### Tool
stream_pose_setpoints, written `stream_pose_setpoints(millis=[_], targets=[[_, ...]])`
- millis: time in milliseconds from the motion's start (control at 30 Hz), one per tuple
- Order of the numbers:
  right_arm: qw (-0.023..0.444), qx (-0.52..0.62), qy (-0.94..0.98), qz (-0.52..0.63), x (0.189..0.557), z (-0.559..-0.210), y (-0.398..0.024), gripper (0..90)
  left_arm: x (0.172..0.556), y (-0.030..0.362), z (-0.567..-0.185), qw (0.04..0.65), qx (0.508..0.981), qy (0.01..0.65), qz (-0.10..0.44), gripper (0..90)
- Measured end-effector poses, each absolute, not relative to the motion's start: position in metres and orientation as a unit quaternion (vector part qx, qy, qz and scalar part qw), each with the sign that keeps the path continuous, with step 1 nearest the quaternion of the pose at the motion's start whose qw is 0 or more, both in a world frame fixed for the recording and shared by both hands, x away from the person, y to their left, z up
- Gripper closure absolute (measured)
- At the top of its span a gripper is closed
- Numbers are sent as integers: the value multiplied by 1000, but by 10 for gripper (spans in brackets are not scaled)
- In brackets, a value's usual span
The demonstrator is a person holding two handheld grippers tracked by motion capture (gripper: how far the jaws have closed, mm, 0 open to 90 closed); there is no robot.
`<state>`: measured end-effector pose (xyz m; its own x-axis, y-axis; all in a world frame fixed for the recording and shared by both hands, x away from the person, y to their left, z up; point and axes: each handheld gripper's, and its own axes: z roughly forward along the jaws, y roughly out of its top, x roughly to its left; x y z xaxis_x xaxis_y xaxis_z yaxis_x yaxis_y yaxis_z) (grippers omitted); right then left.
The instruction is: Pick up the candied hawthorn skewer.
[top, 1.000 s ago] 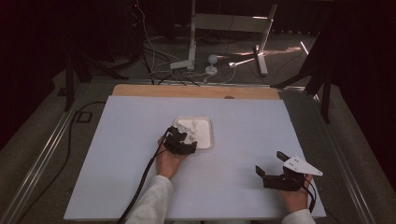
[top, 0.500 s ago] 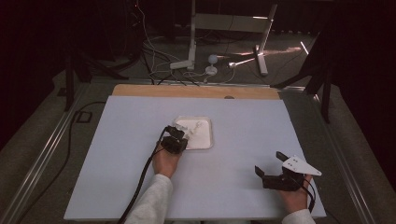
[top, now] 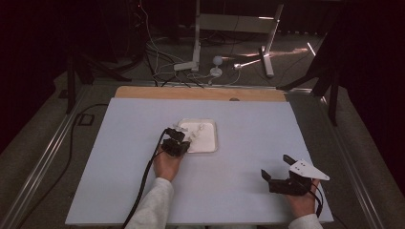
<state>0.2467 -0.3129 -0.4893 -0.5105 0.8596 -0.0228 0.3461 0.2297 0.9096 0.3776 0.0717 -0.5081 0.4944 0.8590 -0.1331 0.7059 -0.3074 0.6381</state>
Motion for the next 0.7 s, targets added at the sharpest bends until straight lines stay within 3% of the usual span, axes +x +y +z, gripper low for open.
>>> stream_pose_setpoints(millis=[700], targets=[[276,408,738,462,247,-490,-312,0,359,93,-489,379,786,475,118,896]])
